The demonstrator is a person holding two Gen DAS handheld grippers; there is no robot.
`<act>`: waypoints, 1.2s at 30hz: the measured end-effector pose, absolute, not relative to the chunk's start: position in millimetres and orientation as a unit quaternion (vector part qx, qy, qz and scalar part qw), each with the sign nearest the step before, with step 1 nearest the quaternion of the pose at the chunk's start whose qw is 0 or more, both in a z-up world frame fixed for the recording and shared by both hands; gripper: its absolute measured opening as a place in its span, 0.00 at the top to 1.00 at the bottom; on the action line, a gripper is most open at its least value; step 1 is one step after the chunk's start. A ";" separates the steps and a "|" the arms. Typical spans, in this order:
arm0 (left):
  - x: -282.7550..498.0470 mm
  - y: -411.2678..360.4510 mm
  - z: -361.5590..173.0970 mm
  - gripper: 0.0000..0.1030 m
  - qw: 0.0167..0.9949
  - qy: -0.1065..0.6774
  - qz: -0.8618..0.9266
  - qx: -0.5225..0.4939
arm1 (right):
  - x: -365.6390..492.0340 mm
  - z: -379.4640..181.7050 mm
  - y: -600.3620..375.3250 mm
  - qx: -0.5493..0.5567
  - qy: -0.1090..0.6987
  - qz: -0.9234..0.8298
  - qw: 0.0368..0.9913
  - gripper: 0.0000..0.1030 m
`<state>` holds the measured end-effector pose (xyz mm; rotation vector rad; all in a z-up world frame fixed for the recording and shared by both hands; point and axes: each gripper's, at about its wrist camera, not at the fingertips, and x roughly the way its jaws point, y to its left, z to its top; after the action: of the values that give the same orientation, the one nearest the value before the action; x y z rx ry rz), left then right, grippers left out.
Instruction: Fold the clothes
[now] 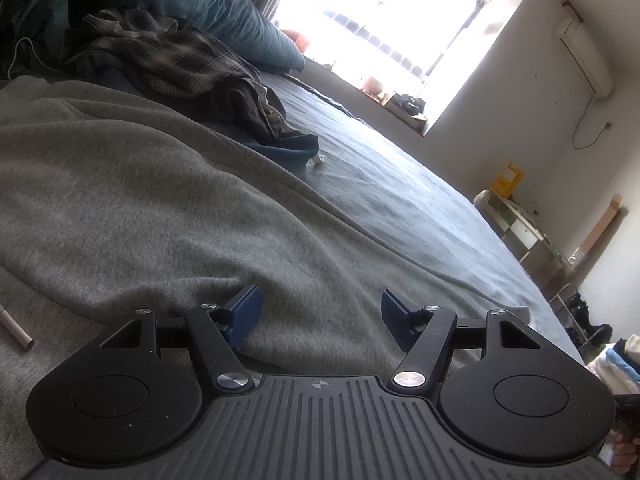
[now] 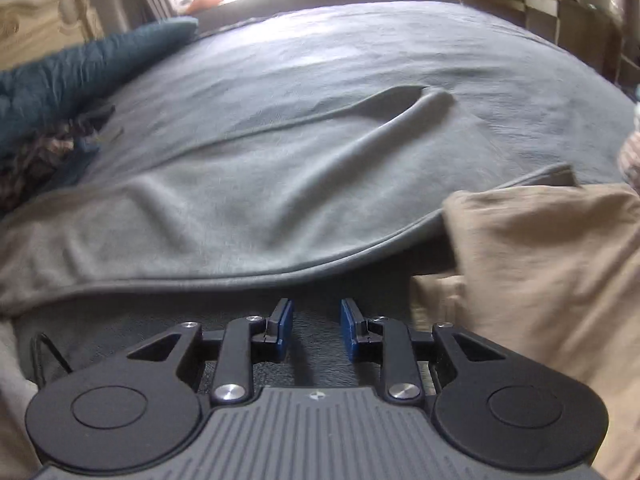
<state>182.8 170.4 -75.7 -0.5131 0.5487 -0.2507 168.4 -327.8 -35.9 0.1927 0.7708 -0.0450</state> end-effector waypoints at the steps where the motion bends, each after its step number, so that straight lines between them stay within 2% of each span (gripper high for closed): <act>1: 183.0 169.9 -75.4 0.35 0.923 0.267 -0.121 -0.250 | 166.5 -33.0 -333.2 0.098 0.374 -0.027 0.922 0.73; 11: 183.3 162.6 -67.9 0.35 0.926 0.252 -0.132 -0.247 | 121.6 8.3 -378.4 0.167 0.336 -0.057 0.925 0.72; 16: 169.1 149.1 -53.3 0.35 0.931 0.226 -0.164 -0.237 | -9.1 94.9 -399.0 0.138 0.208 -0.101 0.963 0.72; 20: 143.7 136.6 -40.0 0.34 0.923 0.219 -0.199 -0.248 | -135.7 158.6 -414.3 0.107 0.082 -0.171 0.976 0.65; 24: 96.9 124.3 -28.6 0.34 0.911 0.232 -0.225 -0.256 | -219.7 192.1 -414.6 0.058 -0.005 -0.201 0.978 0.59; 26: 69.8 119.4 -26.6 0.33 0.912 0.242 -0.224 -0.244 | -244.3 197.6 -412.3 0.039 -0.031 -0.182 0.982 0.58; 30: 15.7 109.5 -22.7 0.31 0.912 0.264 -0.223 -0.222 | -228.5 163.0 -407.0 0.051 0.024 -0.086 0.995 0.56; 36: -32.2 78.6 -32.8 0.31 0.922 0.294 -0.201 -0.152 | -167.0 44.8 -403.2 0.153 0.200 0.011 0.968 0.54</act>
<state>-32.2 78.6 -32.8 -0.3128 0.6032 -0.4138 -167.0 -403.2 44.8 0.3090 0.4054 0.0222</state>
